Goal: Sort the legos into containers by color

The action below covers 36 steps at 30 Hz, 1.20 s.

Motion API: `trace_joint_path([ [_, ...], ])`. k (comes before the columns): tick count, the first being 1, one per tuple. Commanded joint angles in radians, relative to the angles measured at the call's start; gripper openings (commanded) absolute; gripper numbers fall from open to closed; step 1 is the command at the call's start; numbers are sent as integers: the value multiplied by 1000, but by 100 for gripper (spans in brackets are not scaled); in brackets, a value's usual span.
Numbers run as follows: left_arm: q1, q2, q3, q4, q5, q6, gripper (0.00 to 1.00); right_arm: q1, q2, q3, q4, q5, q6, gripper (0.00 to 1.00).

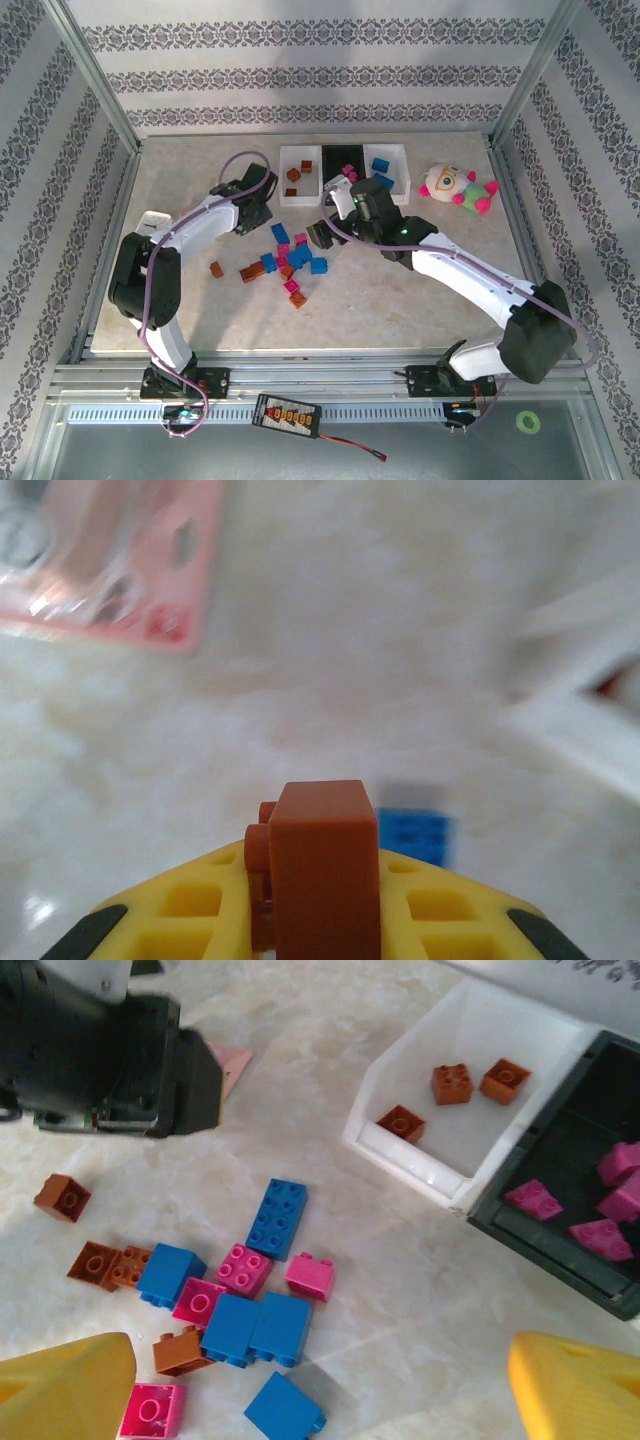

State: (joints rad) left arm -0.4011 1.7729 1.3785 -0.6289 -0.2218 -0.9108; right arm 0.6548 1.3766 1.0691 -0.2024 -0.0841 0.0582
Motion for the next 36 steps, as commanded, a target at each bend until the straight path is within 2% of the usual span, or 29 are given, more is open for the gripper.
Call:
trace_joint_path([
  [1, -28, 75, 138, -21, -5, 116, 21, -30, -41, -36, 57, 29, 42, 95],
  [10, -43, 363, 588, -103, 46, 211, 21, -53, -97, -87, 65, 73, 77, 95],
  [17, -43, 610, 957, -268, 61, 260, 23, -56, -127, -113, 50, 97, 87, 95],
  [21, -43, 684, 1074, -305, 59, 263, 25, -58, -136, -113, 34, 103, 109, 94],
  [23, -43, 691, 1088, -307, 52, 263, 32, -60, -137, -106, 24, 105, 122, 94],
  [26, -43, 677, 1090, -307, 52, 270, 57, -58, -135, -98, 4, 104, 146, 94],
  [30, -46, 628, 1076, -313, 51, 299, 80, -46, -120, -104, -5, 117, 179, 95],
  [33, -49, 566, 1032, -307, 36, 321, 91, -20, -85, -108, -10, 127, 222, 95],
  [36, -53, 478, 945, -279, 14, 339, 96, 25, -37, -109, -24, 147, 263, 95],
])
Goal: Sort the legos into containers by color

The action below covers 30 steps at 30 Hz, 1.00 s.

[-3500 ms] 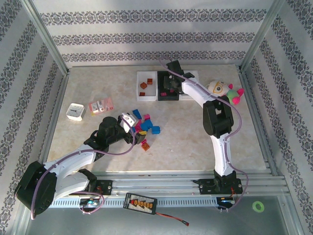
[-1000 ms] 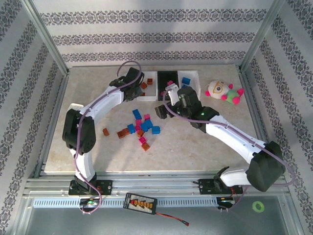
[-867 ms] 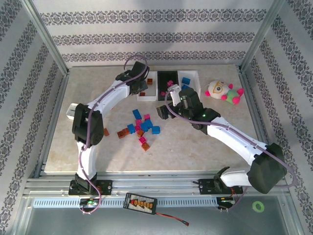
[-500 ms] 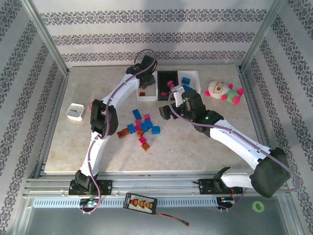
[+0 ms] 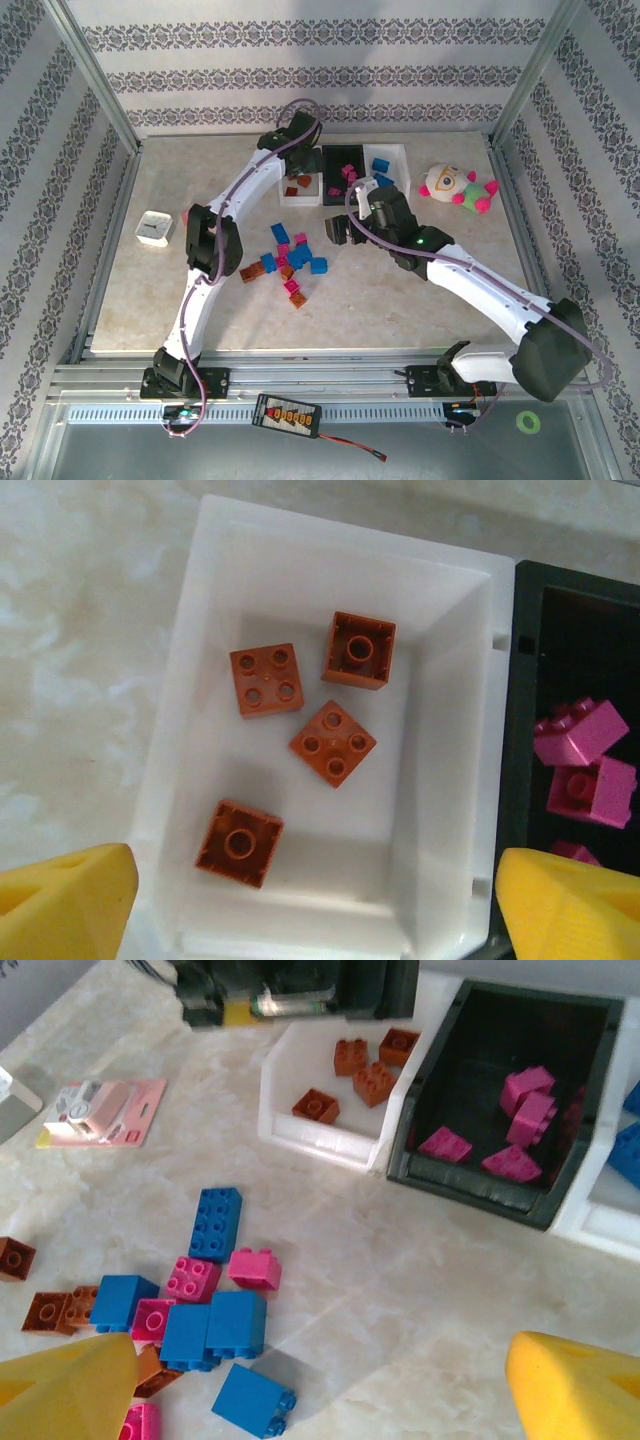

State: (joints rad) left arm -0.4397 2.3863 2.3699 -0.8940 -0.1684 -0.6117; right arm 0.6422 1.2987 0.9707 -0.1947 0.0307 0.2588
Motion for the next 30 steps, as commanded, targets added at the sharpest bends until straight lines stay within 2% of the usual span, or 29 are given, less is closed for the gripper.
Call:
trace_joint_path([
  [1, -13, -172, -94, 6, -43, 44, 98, 53, 56, -10, -37, 45, 78, 94],
  [8, -11, -486, -581, 230, -94, 58, 99, 181, 231, 23, -90, 159, 220, 93],
  [13, -1, -675, -850, 265, -128, 16, 99, 233, 391, 117, -178, 194, 299, 94],
  [17, 5, -818, -1047, 293, -138, -4, 99, 246, 475, 169, -205, 219, 350, 91],
  [24, 7, -958, -1211, 261, -142, -51, 99, 231, 588, 244, -234, 219, 376, 78],
  [30, 8, -991, -1210, 264, -146, -57, 99, 210, 647, 300, -262, 194, 357, 62],
])
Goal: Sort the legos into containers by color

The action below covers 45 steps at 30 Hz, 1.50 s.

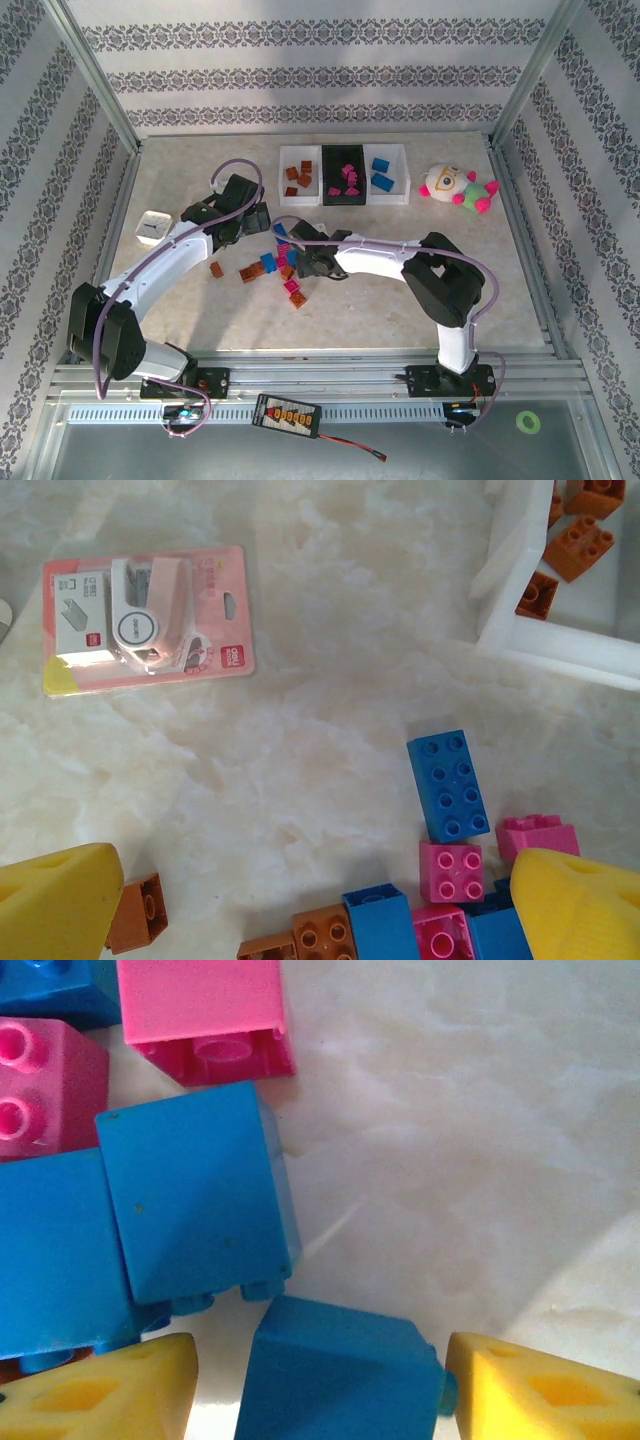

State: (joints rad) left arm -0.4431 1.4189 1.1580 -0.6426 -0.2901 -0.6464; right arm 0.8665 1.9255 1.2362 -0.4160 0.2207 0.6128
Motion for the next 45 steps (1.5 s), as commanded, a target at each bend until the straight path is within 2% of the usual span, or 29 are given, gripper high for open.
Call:
trace_joint_path([
  [1, 11, -24, 5, 16, -26, -16, 99, -18, 22, 35, -43, 0, 4, 59],
  [4, 11, -25, 11, 26, -29, -2, 99, -26, 15, 30, -45, -2, 6, 51],
  [8, 12, -28, 12, 48, 12, 27, 99, -38, -17, 23, -66, 0, 9, 46],
  [11, 3, -41, 1, 112, 105, 114, 99, -48, -73, 0, -75, 27, 9, 44],
  [16, -23, -86, -73, 317, 302, 271, 99, -92, -232, -83, -75, 54, 24, 44],
  [21, -90, -118, -180, 546, 495, 452, 99, -191, -404, -129, -43, 88, -3, 43],
  [25, -154, -115, -253, 684, 593, 545, 99, -313, -456, -113, 19, 104, -65, 43],
  [29, -219, -87, -288, 776, 623, 614, 99, -444, -415, -47, 72, 89, -125, 43],
  [34, -264, -45, -292, 830, 639, 641, 99, -592, -248, 85, 134, 2, -150, 42],
  [40, -276, -31, -303, 863, 636, 651, 99, -659, -23, 300, 112, -70, -166, 42],
  [45, -278, -34, -310, 880, 614, 659, 99, -672, 117, 439, 75, -93, -182, 44],
])
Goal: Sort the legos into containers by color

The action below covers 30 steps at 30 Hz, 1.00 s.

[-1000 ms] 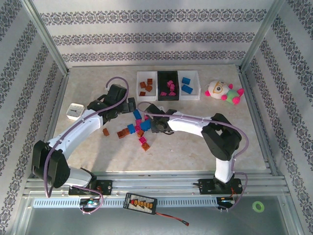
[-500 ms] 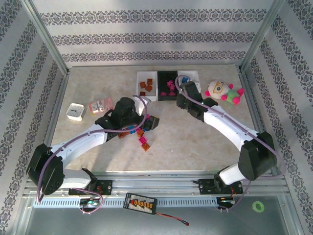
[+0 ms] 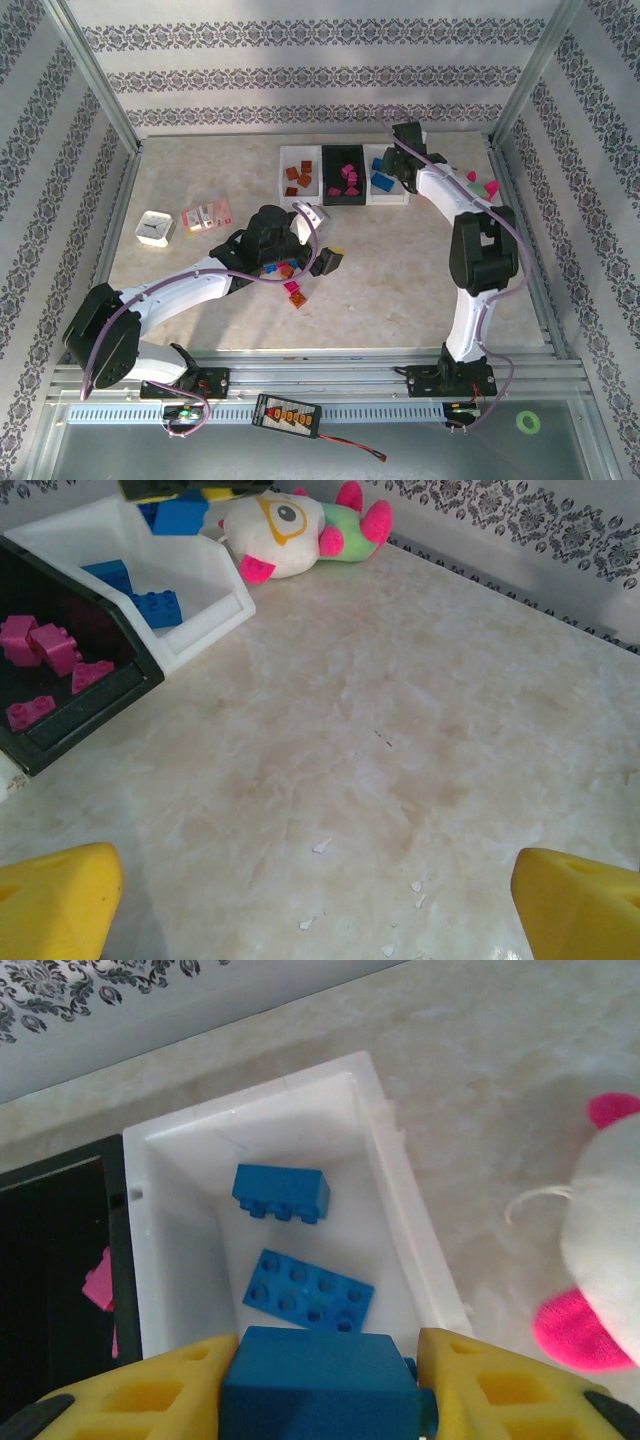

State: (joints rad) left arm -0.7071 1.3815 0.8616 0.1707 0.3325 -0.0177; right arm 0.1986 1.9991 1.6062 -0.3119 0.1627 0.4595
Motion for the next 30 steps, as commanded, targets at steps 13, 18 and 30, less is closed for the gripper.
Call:
trace_joint_path([
  [13, -14, -27, -40, 65, -106, 23, 99, -4, 76, 144, -94, -69, -73, 65],
  [18, -10, -43, -28, -42, -278, -40, 99, 21, -91, 7, -50, -36, -136, 82],
  [30, 34, 25, 58, -268, -607, -401, 99, 195, -574, -518, 142, -193, -336, 90],
])
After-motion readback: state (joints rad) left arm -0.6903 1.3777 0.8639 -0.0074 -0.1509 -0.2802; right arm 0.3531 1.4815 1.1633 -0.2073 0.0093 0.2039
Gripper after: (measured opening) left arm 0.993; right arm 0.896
